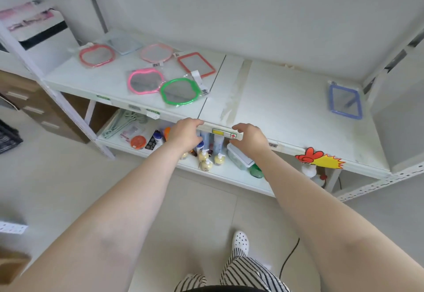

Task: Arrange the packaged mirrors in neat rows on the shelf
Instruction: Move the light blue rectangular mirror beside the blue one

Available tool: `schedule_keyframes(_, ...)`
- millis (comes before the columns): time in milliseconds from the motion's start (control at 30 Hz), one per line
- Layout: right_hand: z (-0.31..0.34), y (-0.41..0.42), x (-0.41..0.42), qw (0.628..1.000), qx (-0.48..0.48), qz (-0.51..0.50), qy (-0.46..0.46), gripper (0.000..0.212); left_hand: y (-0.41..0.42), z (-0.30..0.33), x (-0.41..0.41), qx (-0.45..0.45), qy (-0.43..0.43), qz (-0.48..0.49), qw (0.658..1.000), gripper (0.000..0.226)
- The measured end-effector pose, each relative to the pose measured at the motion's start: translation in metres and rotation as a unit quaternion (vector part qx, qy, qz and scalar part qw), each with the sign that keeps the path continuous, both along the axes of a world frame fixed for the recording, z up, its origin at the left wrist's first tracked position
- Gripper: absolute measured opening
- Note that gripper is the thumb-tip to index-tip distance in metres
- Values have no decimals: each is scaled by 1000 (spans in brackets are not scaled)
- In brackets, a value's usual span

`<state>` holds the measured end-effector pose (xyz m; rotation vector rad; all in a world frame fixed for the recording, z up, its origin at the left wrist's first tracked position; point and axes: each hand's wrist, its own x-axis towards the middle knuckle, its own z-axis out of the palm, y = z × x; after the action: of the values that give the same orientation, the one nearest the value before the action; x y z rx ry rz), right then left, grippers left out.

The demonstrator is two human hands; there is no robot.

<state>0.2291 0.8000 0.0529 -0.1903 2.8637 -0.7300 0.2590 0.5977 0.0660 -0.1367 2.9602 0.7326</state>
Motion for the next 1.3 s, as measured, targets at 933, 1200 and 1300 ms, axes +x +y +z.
schedule_keyframes(933, 5, -186, -175, 1000, 20, 4, 7, 48, -185, -2, -181, 19, 4, -14, 1000, 54)
schedule_keyframes(1200, 3, -291, -185, 995, 6, -101, -10, 48, -306, 2, -218, -12, 11, -111, 994, 53)
schedule_keyframes(1300, 8, -335, -185, 992, -9, -123, -6, 48, -355, 2, -229, -29, 2, -114, 993, 56)
